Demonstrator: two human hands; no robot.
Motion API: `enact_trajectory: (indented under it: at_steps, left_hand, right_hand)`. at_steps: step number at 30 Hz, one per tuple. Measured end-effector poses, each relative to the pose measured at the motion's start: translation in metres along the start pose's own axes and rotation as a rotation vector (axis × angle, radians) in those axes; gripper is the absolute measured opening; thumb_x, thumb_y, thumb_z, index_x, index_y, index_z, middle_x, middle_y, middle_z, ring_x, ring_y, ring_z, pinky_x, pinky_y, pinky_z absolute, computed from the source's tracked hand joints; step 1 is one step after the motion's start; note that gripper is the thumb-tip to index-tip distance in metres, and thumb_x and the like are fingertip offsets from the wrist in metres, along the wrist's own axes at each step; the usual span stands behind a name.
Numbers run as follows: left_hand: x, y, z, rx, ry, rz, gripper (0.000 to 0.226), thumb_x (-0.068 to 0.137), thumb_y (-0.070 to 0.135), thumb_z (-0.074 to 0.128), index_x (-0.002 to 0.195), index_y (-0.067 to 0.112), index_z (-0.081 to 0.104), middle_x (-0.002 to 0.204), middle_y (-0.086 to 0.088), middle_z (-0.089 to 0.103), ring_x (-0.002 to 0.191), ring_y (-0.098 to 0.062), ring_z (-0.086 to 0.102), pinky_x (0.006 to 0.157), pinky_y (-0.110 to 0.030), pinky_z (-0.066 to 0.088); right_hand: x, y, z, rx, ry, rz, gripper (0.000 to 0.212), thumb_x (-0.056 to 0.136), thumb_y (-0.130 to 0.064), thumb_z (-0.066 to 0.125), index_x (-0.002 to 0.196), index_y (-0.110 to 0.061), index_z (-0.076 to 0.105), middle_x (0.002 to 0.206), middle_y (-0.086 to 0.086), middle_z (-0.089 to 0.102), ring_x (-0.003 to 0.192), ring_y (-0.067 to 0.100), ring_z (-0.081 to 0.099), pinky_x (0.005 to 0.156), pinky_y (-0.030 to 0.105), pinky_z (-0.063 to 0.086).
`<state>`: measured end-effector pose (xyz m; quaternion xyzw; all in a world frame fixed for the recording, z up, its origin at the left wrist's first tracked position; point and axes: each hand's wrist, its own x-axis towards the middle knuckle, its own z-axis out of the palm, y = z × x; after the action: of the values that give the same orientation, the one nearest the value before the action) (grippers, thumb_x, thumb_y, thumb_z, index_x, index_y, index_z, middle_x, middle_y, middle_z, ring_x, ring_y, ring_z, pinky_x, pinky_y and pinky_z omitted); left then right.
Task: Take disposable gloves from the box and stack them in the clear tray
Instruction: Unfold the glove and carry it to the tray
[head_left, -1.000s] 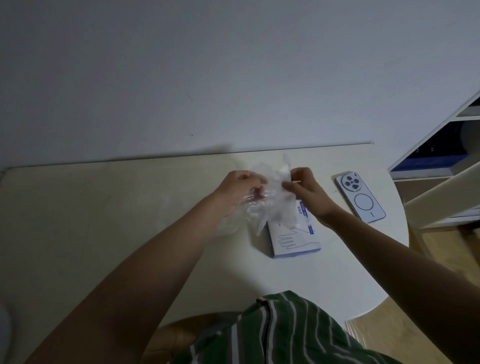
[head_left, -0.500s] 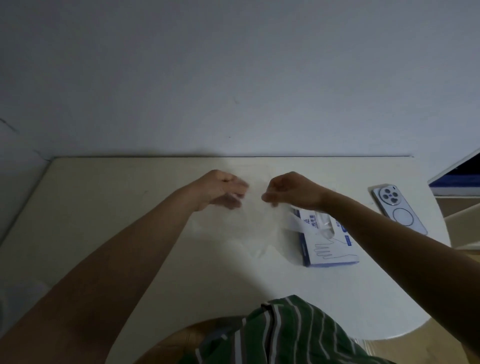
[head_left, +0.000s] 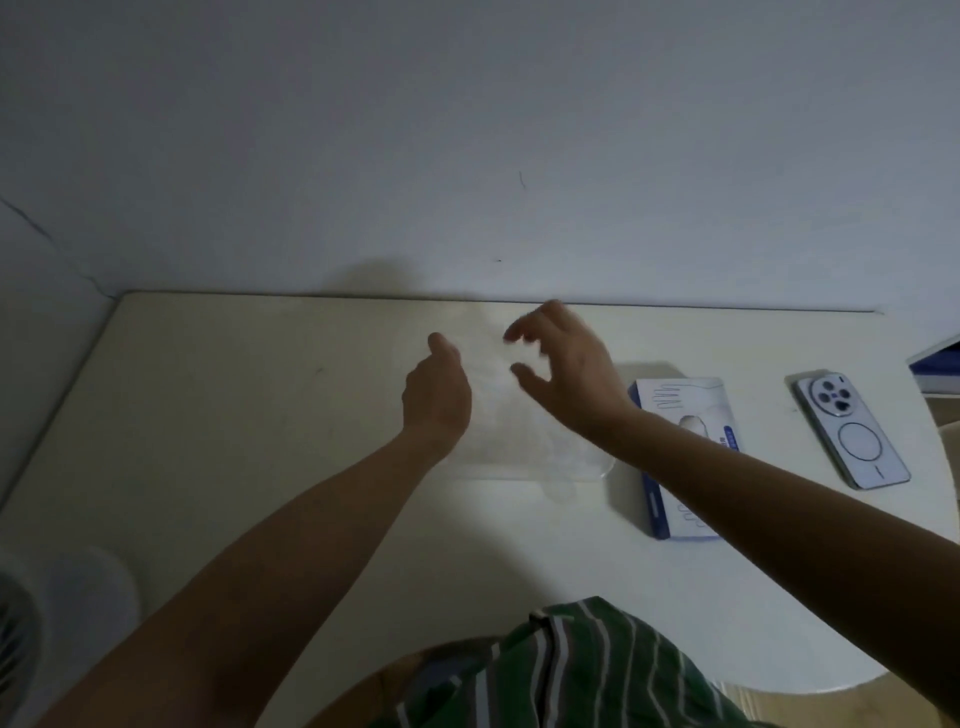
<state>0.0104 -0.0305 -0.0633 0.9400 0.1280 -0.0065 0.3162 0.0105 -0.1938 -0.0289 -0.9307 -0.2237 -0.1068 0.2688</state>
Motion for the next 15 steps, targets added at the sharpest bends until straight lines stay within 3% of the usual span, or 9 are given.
enact_trajectory:
  at_steps: [3,6,8,10,13,15]
  left_hand:
    - [0.002,-0.005,0.006,0.084,-0.032,0.041,0.017,0.104,0.024,0.022,0.100,0.015,0.035,0.075,0.002,0.053,0.062,-0.011,0.049,0.049,-0.026,0.030]
    - [0.003,-0.008,0.007,0.215,-0.117,0.043,0.017,0.099,0.010,0.032,0.116,0.008,0.035,0.099,-0.015,0.060,0.083,-0.032,0.062,0.067,-0.040,0.051]
    - [0.003,-0.011,0.009,0.325,-0.172,0.068,0.042,0.091,0.001,0.044,0.130,0.006,0.030,0.122,-0.019,0.048,0.101,-0.034,0.057,0.081,-0.042,0.052]
    - [-0.001,-0.012,0.010,0.513,-0.079,0.269,0.061,0.079,-0.002,0.053,0.136,0.009,0.031,0.134,-0.016,0.035,0.112,-0.031,0.046,0.089,-0.037,0.046]
    - [-0.002,-0.003,0.014,0.624,0.012,0.627,0.042,0.076,-0.002,0.049,0.115,0.013,0.051,0.117,-0.009,0.048,0.099,-0.026,0.050,0.073,-0.031,0.040]
    - [-0.001,0.001,0.020,0.589,-0.225,0.599,0.031,0.085,0.003,0.054,0.114,0.013,0.051,0.113,-0.010,0.050,0.096,-0.026,0.056,0.068,-0.031,0.038]
  right_hand:
    - [-0.007,-0.002,0.026,-0.015,-0.416,0.109,0.035,0.087,-0.020,0.067,0.119,-0.023,0.054,0.115,0.002,0.055,0.084,0.015,0.060,0.078,0.034,0.056]
    - [-0.012,0.013,0.046,-0.120,-0.714,0.290,0.060,0.087,-0.020,0.069,0.139,-0.022,0.039,0.130,0.010,0.047,0.106,0.028,0.059,0.092,0.041,0.053]
    - [-0.015,0.020,0.055,-0.130,-0.802,0.353,0.073,0.085,-0.023,0.073,0.145,-0.021,0.032,0.135,0.013,0.043,0.113,0.032,0.056,0.096,0.043,0.050]
    - [-0.017,0.022,0.062,-0.113,-0.837,0.382,0.080,0.082,-0.023,0.075,0.147,-0.020,0.028,0.135,0.014,0.042,0.115,0.033,0.055,0.097,0.041,0.049]
    - [-0.019,0.021,0.073,-0.129,-0.833,0.381,0.087,0.082,-0.022,0.075,0.150,-0.017,0.021,0.134,0.016,0.039,0.111,0.033,0.057,0.090,0.035,0.051]
    - [-0.017,0.021,0.079,-0.137,-0.830,0.377,0.090,0.082,-0.019,0.074,0.151,-0.016,0.016,0.132,0.017,0.037,0.105,0.034,0.058,0.081,0.033,0.049]
